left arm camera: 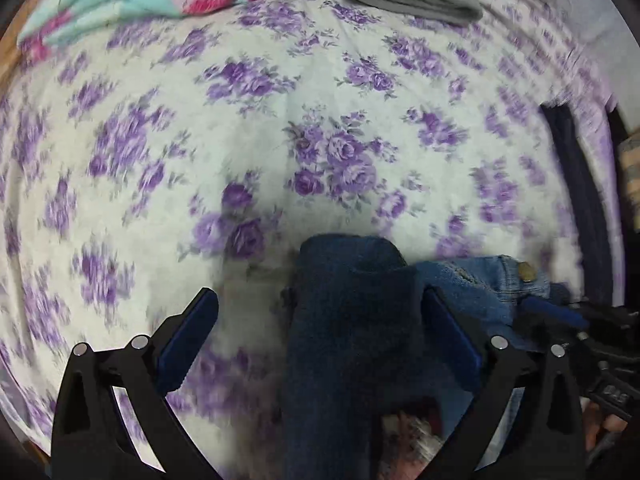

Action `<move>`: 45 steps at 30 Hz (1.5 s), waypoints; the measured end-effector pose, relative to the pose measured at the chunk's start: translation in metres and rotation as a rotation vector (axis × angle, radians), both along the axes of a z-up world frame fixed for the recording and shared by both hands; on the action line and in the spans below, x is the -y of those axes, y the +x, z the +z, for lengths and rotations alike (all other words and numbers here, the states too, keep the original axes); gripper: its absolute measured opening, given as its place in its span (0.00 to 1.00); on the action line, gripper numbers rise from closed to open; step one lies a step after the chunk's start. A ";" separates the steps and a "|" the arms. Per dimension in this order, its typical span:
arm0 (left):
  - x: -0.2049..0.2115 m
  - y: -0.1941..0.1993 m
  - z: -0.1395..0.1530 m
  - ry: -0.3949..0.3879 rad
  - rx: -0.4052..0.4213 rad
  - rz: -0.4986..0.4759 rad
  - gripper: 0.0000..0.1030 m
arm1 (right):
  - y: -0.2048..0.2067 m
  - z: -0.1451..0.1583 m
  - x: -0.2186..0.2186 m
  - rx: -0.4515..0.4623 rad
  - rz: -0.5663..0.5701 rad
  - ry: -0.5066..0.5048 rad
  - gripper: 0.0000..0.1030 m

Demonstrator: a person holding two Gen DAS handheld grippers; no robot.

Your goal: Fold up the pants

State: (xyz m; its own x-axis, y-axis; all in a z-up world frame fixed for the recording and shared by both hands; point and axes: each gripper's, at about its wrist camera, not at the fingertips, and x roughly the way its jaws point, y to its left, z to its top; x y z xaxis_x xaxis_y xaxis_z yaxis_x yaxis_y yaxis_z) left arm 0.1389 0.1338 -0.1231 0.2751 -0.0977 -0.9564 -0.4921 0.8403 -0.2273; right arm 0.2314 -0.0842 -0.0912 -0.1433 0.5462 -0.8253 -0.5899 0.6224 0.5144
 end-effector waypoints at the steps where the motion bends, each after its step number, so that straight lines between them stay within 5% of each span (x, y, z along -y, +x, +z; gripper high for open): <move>1: -0.004 -0.010 0.008 -0.033 0.020 0.009 0.96 | -0.003 0.008 0.004 -0.016 -0.002 0.030 0.45; 3: -0.008 -0.031 0.021 -0.049 0.047 0.009 0.95 | -0.017 0.031 0.015 0.009 0.002 0.068 0.84; 5: -0.007 -0.048 0.027 -0.077 0.060 -0.008 0.95 | -0.032 0.046 0.024 0.069 0.023 0.057 0.84; 7: 0.002 -0.060 0.021 -0.087 0.033 -0.034 0.95 | -0.046 0.039 0.030 -0.010 0.060 0.039 0.83; 11: 0.025 -0.062 -0.012 -0.058 -0.004 -0.094 0.96 | -0.069 -0.004 0.026 0.085 0.126 -0.173 0.84; 15: 0.021 -0.059 -0.019 -0.095 -0.020 -0.062 0.96 | -0.073 0.008 0.020 0.106 0.143 -0.140 0.93; 21: 0.004 -0.062 -0.002 -0.222 0.056 -0.081 0.95 | -0.036 0.028 0.068 -0.023 -0.070 0.023 0.95; 26: 0.005 -0.061 -0.027 -0.304 -0.007 -0.091 0.95 | -0.017 -0.024 0.105 -0.223 -0.280 0.039 0.95; 30: 0.013 -0.056 -0.031 -0.296 -0.001 -0.130 0.96 | -0.020 -0.064 0.092 -0.337 -0.330 0.101 0.97; 33: 0.017 -0.047 -0.037 -0.286 -0.018 -0.144 0.96 | -0.028 -0.065 0.068 -0.269 -0.307 0.068 0.92; 38: 0.029 -0.039 -0.029 -0.228 -0.044 -0.202 0.96 | -0.028 -0.048 0.051 -0.221 -0.231 0.010 0.57; 45: 0.041 -0.031 -0.022 -0.284 -0.010 -0.251 0.95 | -0.019 -0.030 0.076 -0.234 -0.219 0.074 0.50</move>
